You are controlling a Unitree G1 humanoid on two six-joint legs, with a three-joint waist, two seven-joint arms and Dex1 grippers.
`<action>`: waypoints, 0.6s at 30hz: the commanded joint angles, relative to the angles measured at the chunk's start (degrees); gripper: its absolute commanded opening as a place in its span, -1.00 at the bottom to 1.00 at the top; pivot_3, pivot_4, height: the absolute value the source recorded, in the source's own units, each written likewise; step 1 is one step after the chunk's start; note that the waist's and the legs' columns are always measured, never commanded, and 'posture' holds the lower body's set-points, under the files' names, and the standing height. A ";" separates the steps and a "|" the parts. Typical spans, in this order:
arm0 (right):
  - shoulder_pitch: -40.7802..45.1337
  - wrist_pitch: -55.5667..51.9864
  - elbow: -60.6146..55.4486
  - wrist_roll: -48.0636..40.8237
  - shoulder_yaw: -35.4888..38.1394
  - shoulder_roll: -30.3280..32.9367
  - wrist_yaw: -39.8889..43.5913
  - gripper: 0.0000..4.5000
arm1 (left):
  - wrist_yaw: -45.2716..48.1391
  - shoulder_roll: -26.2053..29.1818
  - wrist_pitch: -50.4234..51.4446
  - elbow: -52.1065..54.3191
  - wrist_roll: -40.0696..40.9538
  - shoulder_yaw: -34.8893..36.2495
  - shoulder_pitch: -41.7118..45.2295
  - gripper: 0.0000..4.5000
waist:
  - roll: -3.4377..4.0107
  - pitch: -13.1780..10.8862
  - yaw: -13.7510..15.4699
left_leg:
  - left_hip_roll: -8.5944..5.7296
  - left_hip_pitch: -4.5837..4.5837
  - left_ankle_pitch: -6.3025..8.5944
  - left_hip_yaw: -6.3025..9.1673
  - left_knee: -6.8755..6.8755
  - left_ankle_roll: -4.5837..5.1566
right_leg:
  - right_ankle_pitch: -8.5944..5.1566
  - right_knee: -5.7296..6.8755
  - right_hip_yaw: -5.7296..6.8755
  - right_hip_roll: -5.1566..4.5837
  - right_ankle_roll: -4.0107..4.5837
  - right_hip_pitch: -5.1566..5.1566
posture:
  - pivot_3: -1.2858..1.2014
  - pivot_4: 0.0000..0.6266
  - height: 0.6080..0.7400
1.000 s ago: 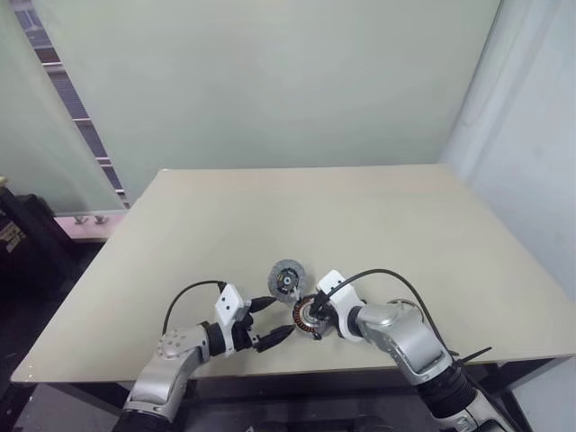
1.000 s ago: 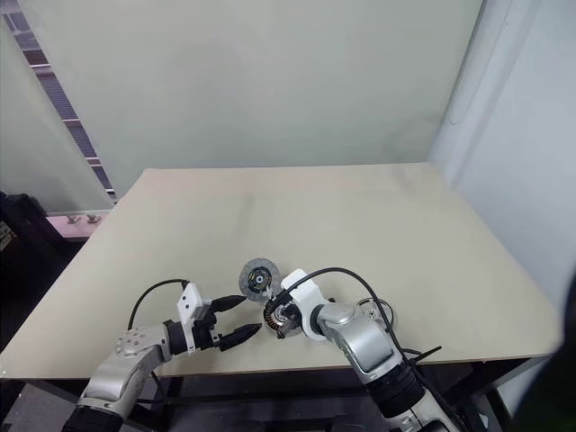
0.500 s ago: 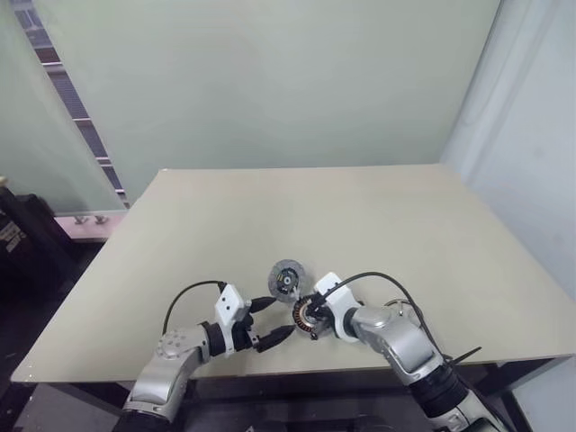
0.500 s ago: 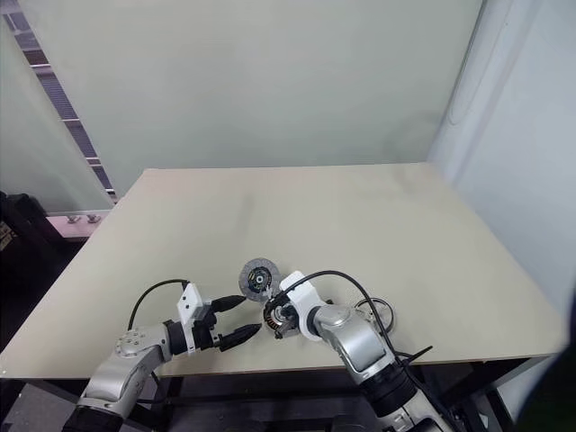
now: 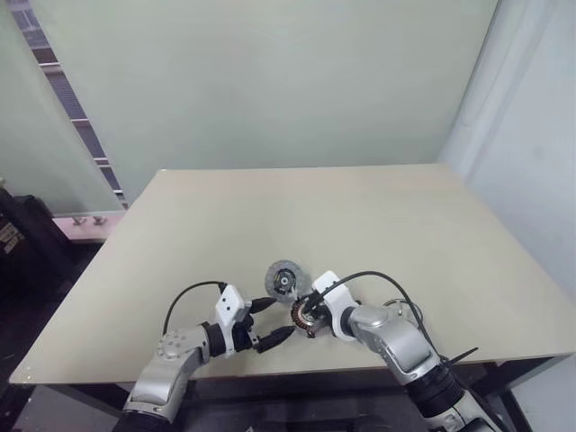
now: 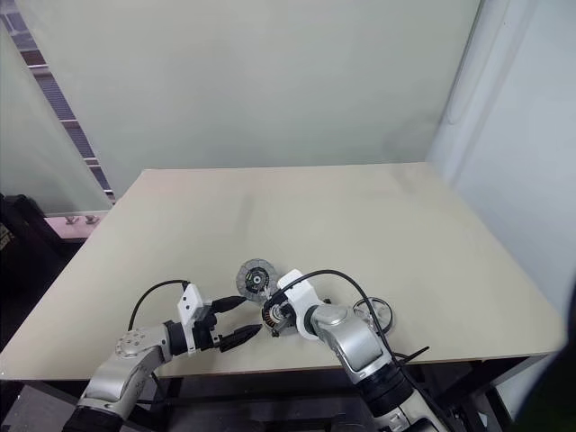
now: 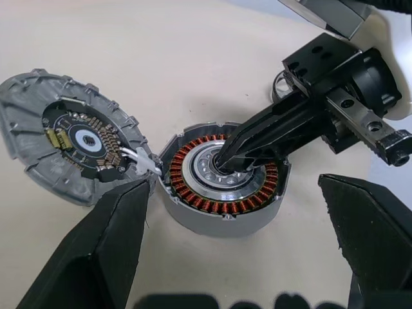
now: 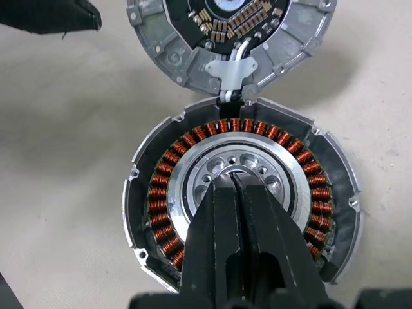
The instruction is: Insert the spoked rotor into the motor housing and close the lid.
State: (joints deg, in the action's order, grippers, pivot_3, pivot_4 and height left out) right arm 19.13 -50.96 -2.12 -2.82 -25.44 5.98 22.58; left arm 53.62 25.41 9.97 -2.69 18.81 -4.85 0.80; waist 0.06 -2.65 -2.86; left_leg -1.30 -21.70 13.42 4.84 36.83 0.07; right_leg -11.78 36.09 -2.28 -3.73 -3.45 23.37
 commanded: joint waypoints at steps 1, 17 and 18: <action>1.42 0.49 -3.65 -0.50 0.86 -0.29 0.32 -0.99 | 0.16 0.40 -0.47 1.91 0.11 0.39 0.69 1.00 | 0.00 0.00 0.01 | 0.00 0.00 0.00 0.00 0.00 0.00 | 0.00 0.00 0.00 0.00 0.00 0.00 | 0.03 -1.00 1.00; 0.97 1.17 -4.68 -0.56 2.90 0.72 -0.63 -0.99 | 0.13 0.73 -0.52 1.79 0.11 0.09 0.94 1.00 | 0.00 0.00 0.03 | -0.01 -0.01 0.00 0.02 0.00 0.00 | 0.00 -0.01 0.00 -0.01 0.00 0.00 | 0.03 -1.00 1.00; 1.06 1.16 -4.70 -0.47 3.09 0.95 -0.65 -0.99 | 0.14 0.67 -0.55 1.75 0.09 -0.01 0.95 1.00 | 0.00 0.00 0.03 | -0.02 -0.01 0.00 0.02 0.00 0.00 | 0.00 -0.02 0.00 -0.01 0.00 -0.01 | 0.03 -1.00 1.00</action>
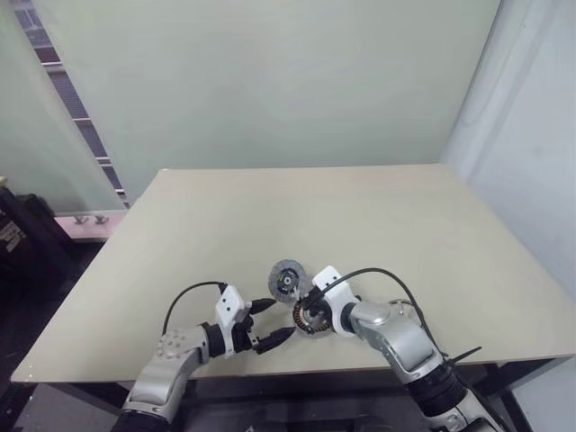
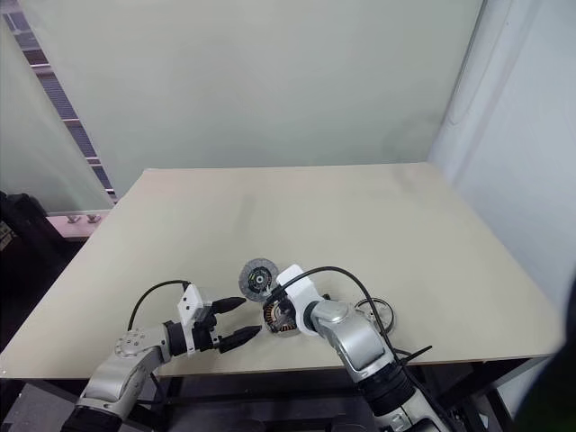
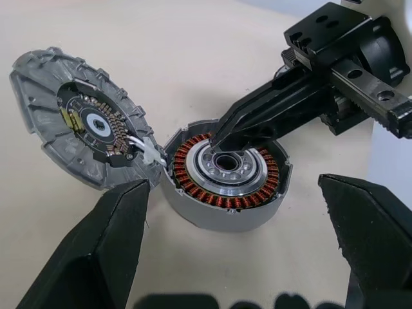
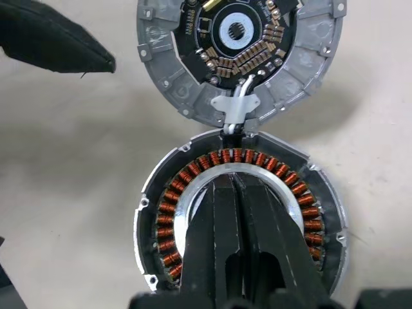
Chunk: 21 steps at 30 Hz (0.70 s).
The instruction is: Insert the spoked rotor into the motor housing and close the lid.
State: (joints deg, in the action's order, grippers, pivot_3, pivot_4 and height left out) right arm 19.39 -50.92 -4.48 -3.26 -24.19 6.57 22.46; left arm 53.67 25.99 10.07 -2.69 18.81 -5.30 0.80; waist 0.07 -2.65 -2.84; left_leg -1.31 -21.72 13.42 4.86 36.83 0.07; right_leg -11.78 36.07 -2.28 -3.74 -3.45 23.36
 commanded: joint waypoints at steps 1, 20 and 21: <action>0.87 1.08 -2.33 0.15 1.87 0.63 -0.54 -0.99 | 0.09 0.02 -0.67 1.72 0.08 0.35 0.96 1.00 | 0.00 0.00 -0.01 | 0.00 0.00 0.00 0.00 0.00 0.00 | 0.00 0.00 0.00 0.00 0.00 0.00 | 0.03 -1.00 1.00; -0.18 -0.08 -1.44 0.27 0.01 2.00 1.03 -0.99 | 0.34 -0.31 -1.06 1.21 -0.12 0.16 0.94 1.00 | 0.00 0.00 0.00 | 0.00 0.01 0.00 -0.01 0.00 0.01 | 0.00 0.00 0.00 0.00 0.00 -0.01 | 0.03 -1.00 1.00; -0.42 -0.18 -1.50 0.20 -0.24 2.08 1.28 -0.99 | 0.39 -0.30 -1.09 1.13 -0.12 0.16 0.99 1.00 | 0.00 0.00 -0.01 | 0.00 0.01 0.00 -0.01 0.00 0.01 | 0.00 -0.01 0.00 0.00 0.00 -0.01 | 0.03 -1.00 1.00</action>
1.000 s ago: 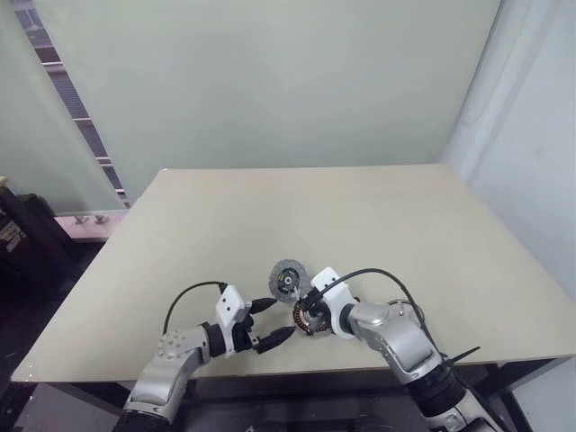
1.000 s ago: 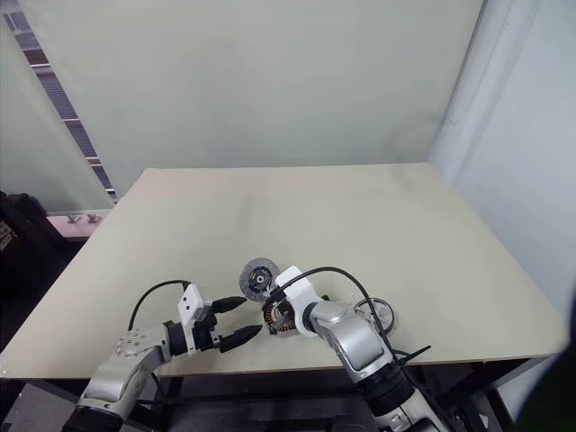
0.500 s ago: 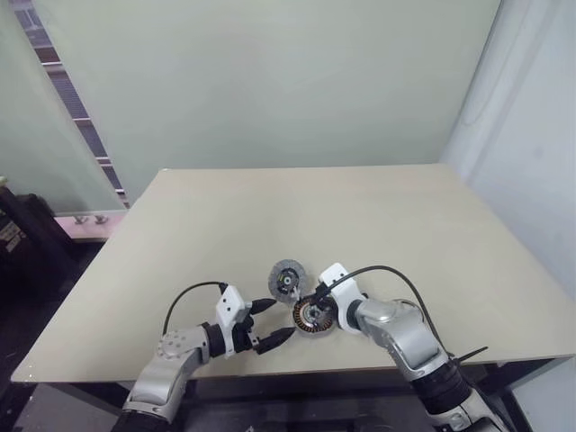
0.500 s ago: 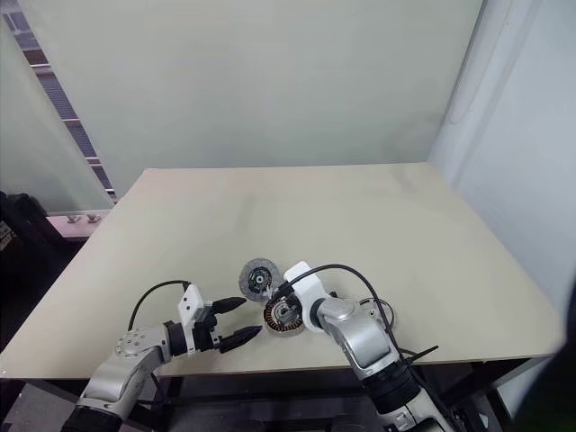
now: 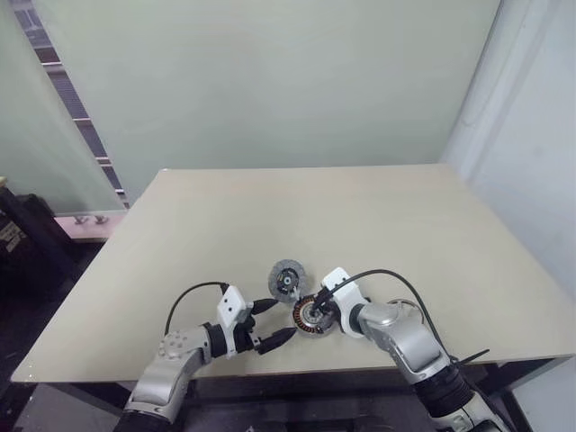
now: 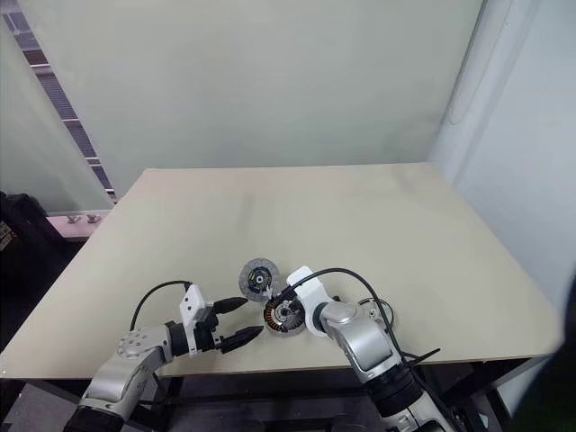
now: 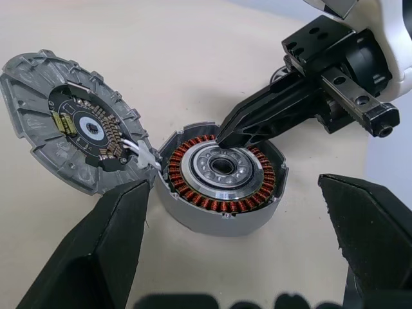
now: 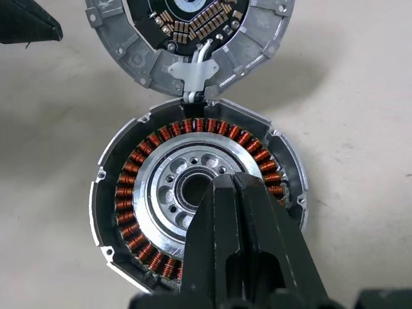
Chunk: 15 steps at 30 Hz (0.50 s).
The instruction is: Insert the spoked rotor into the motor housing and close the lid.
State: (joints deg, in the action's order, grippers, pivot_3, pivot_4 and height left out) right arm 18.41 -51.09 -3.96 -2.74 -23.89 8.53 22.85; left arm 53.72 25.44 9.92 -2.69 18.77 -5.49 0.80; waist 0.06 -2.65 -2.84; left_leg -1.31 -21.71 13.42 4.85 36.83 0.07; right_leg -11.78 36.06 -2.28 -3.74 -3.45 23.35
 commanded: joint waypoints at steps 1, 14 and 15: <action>0.28 0.11 -2.06 -0.32 -0.64 0.13 0.93 -0.99 | 0.40 0.23 -1.00 0.99 -0.09 0.35 1.07 1.00 | 0.00 0.00 -0.01 | 0.00 0.00 0.00 0.00 0.00 0.00 | 0.00 0.00 0.00 0.00 0.00 0.00 | 0.03 -1.00 1.00; -0.45 -0.27 -11.19 -0.67 10.10 3.26 -2.63 0.03 | 0.59 -0.78 -1.75 -0.41 -0.16 -0.18 2.24 1.00 | 0.00 0.00 0.04 | -0.01 -0.02 0.00 0.00 0.00 -0.01 | 0.00 -0.05 0.01 -0.01 0.00 -0.01 | 0.03 -1.00 1.00; -0.52 -0.53 -11.81 -0.72 11.17 3.79 -2.94 0.20 | 0.57 -0.91 -1.70 -0.35 -0.16 -0.26 2.27 1.00 | 0.00 0.00 0.03 | -0.02 -0.05 0.00 0.01 0.00 0.00 | 0.00 -0.07 0.01 -0.02 0.00 0.00 | 0.03 -1.00 1.00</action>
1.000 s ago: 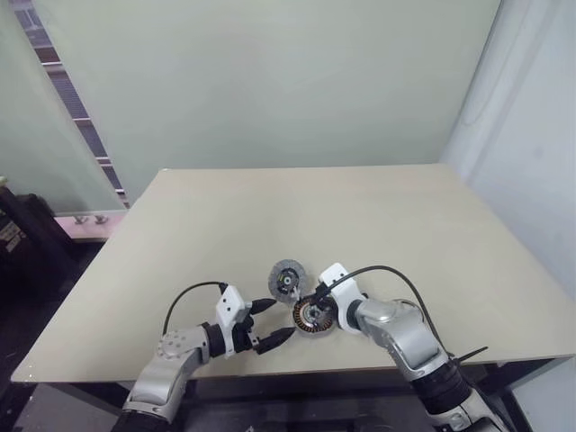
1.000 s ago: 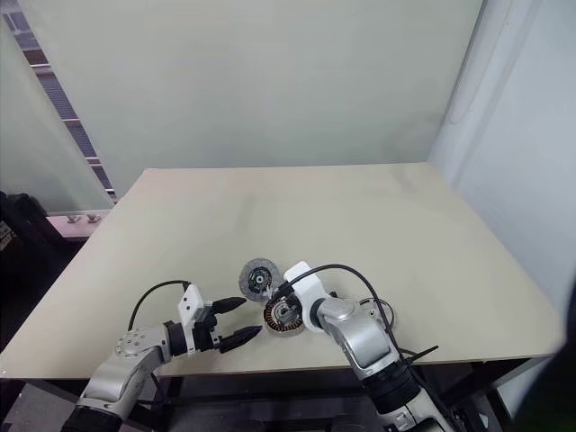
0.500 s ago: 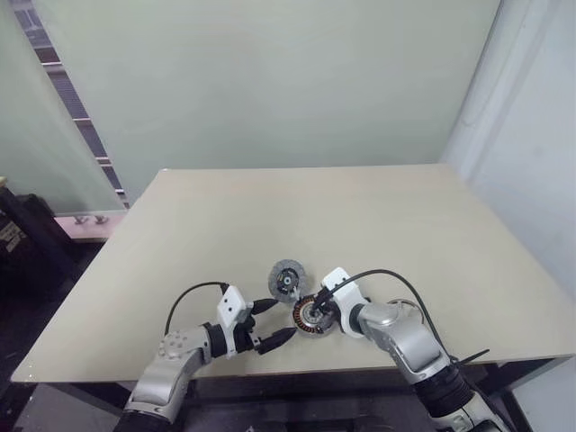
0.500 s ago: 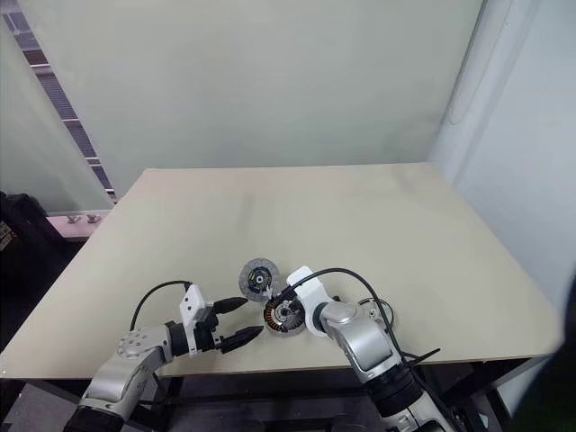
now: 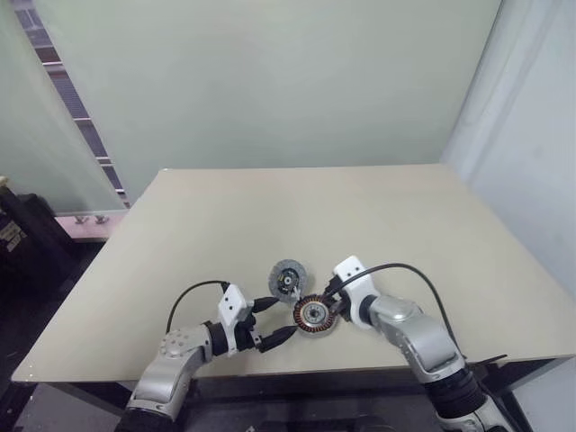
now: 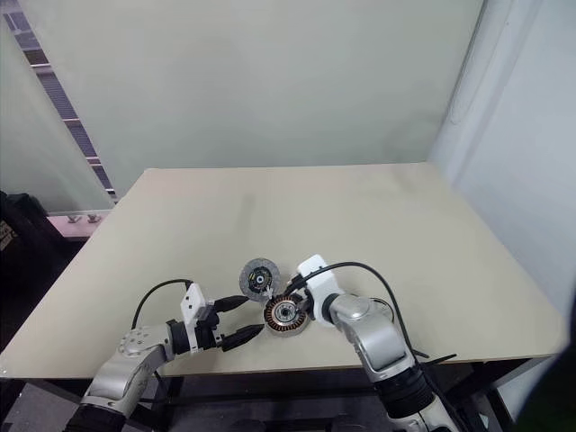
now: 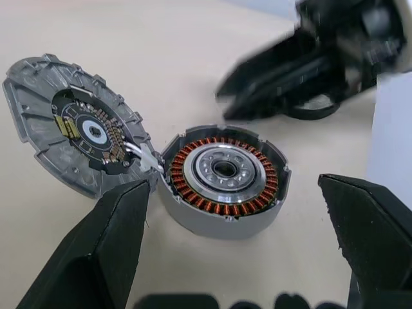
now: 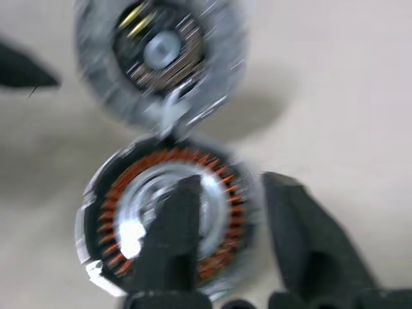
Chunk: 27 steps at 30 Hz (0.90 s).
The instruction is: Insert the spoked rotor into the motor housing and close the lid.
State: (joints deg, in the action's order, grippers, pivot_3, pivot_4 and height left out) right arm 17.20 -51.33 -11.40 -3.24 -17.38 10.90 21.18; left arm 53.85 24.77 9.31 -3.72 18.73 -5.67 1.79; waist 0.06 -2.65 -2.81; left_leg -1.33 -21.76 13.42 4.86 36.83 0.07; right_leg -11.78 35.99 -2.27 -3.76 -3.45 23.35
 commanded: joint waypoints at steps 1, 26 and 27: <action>0.47 -0.54 -5.02 -0.11 6.37 2.38 -1.75 0.35 | 0.43 -0.40 -1.11 0.63 -0.14 -0.17 1.34 1.00 | 0.00 0.00 0.00 | -0.01 -0.01 0.00 0.00 0.00 0.00 | 0.00 -0.02 -0.01 0.00 0.00 0.00 | 0.03 -1.00 1.00; -8.39 -22.53 -11.14 -10.50 41.17 -5.01 -11.17 1.00 | 1.37 -2.46 -1.71 -1.14 0.21 -0.74 2.23 1.00 | 0.06 -0.02 -0.02 | 0.01 -0.10 0.00 -0.07 -0.02 0.03 | 0.00 -0.06 -0.04 0.00 0.00 -0.05 | 0.03 -1.00 1.00; -8.64 -23.38 -11.28 -11.09 41.48 -5.66 -11.12 1.00 | 1.42 -2.51 -1.73 -1.21 0.20 -0.74 2.26 1.00 | 0.08 -0.03 -0.02 | 0.01 -0.10 0.00 -0.07 -0.02 0.04 | 0.00 -0.06 -0.04 0.00 0.00 -0.04 | 0.03 -1.00 1.00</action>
State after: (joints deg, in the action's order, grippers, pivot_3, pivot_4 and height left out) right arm 8.14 -73.48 -19.25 -12.29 23.06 5.56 10.03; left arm 54.89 22.37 8.33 -5.21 18.75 -6.60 2.91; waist 0.14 -2.68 -2.83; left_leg -1.32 -21.86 13.42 4.78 36.81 0.10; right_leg -11.78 35.93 -2.32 -3.76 -3.45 23.31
